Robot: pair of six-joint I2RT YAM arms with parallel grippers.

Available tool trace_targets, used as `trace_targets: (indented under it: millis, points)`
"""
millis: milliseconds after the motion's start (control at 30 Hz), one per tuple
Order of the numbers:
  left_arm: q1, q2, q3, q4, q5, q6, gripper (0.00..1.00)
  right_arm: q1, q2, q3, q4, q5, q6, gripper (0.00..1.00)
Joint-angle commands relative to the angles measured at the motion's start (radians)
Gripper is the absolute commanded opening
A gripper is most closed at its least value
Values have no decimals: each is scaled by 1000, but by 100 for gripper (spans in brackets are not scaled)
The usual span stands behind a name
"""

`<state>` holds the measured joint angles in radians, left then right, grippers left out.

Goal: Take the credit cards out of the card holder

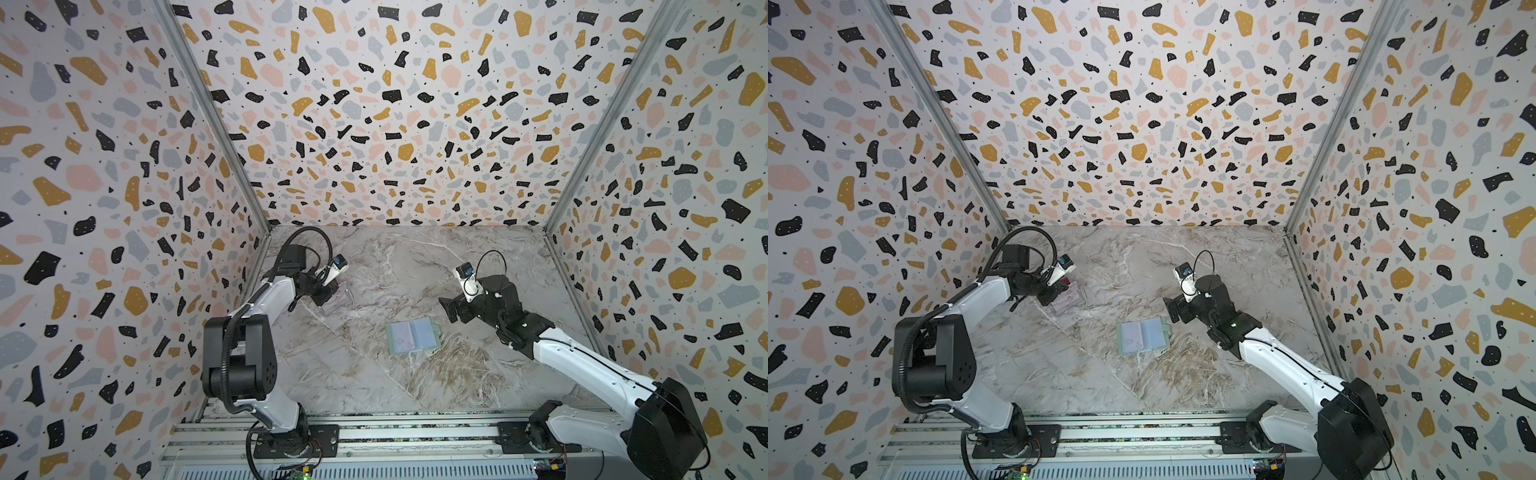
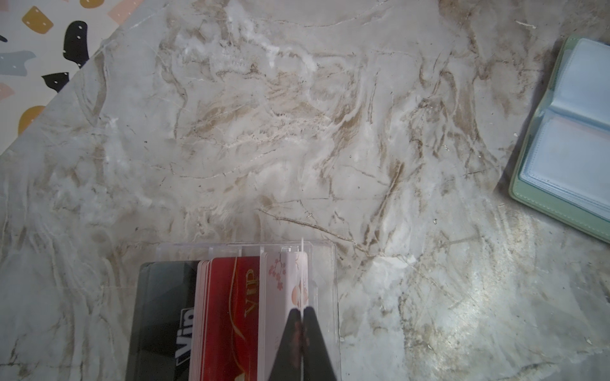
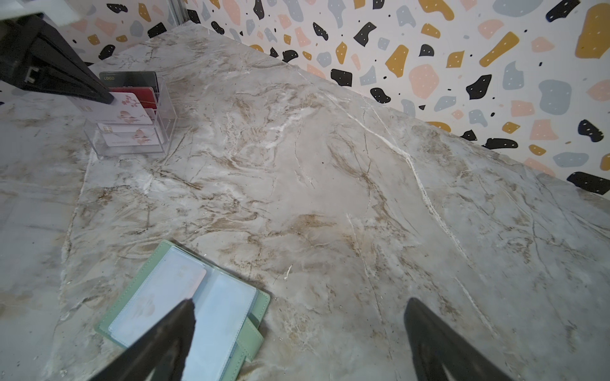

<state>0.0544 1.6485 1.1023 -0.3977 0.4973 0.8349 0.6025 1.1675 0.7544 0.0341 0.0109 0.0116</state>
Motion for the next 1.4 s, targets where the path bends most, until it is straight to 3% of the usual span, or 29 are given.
trace_targets:
  millis: [0, 700, 1367]
  points:
    - [10, 10, -5, 17, 27, 10, 0, 7, -35, 5, 14, -7, 14, 99]
    - [23, 66, -38, 74, 5, -26, 0, 9, -30, -10, 29, -12, 6, 99]
    - [22, 96, -38, 73, -23, -50, 10, 12, -45, -20, 28, -10, -6, 99]
